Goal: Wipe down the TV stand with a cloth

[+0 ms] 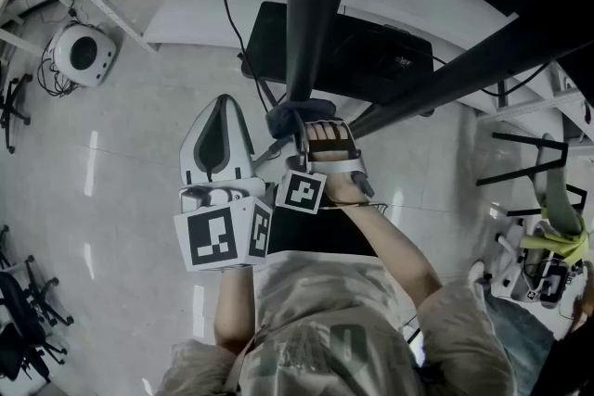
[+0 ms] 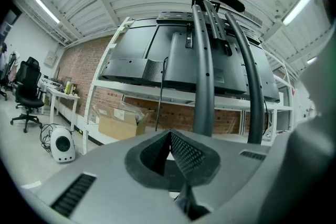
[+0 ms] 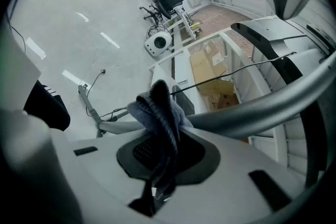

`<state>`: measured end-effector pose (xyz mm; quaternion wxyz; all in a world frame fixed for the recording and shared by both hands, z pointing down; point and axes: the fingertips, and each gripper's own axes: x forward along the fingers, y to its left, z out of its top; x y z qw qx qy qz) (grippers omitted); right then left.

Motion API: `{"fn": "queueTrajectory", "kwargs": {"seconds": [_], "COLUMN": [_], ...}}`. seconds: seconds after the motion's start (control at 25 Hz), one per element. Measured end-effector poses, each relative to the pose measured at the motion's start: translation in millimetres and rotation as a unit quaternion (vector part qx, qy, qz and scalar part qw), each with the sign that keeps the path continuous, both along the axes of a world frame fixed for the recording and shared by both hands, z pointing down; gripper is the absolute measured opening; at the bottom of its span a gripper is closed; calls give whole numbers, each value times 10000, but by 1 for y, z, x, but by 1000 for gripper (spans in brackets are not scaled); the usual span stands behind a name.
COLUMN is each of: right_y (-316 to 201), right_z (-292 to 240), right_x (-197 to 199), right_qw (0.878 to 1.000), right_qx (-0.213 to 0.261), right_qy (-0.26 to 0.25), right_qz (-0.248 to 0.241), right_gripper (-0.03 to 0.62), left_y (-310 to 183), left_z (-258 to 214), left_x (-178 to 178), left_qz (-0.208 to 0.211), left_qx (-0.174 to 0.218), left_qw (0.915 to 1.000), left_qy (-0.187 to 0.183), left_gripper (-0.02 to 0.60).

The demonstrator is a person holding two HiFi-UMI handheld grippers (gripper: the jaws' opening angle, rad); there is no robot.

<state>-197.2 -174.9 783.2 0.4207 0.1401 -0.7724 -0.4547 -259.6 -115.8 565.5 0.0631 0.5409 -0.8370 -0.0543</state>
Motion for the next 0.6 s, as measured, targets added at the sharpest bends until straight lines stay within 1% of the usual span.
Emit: {"fn": "queueTrajectory", "kwargs": {"seconds": [0.12, 0.2, 0.28, 0.32, 0.4, 0.48, 0.52, 0.6], "right_y": [6, 13, 20, 23, 26, 23, 19, 13], "right_z": [-16, -46, -85, -111, -176, -247, -282, -347], "right_x": [1, 7, 15, 18, 21, 26, 30, 43], "right_qw": [9997, 9992, 9988, 9981, 9931, 9806, 9705, 9422], "right_qx": [-254, -371, -463, -552, -870, -1238, -1413, -1688], "right_qy": [-63, -118, -137, -254, -771, -1466, -1881, -2792], "right_qz": [38, 33, 51, 75, 184, 398, 524, 763], "right_gripper": [57, 57, 57, 57, 57, 57, 57, 57], "left_y": [2, 6, 8, 9, 9, 8, 6, 1], "left_z": [-15, -39, -72, -91, -134, -179, -200, -239], "left_x": [1, 2, 1, 0, 0, 2, 4, 15], "left_qz": [19, 15, 5, 2, 15, 80, 139, 306], "left_qx": [-18, -48, -58, -56, -13, 120, 213, 402], "left_qw": [10000, 10000, 10000, 10000, 10000, 9998, 9993, 9968], "left_qy": [26, 52, 59, 45, -17, -153, -276, -624], "left_gripper": [15, 15, 15, 15, 15, 15, 15, 15]}}
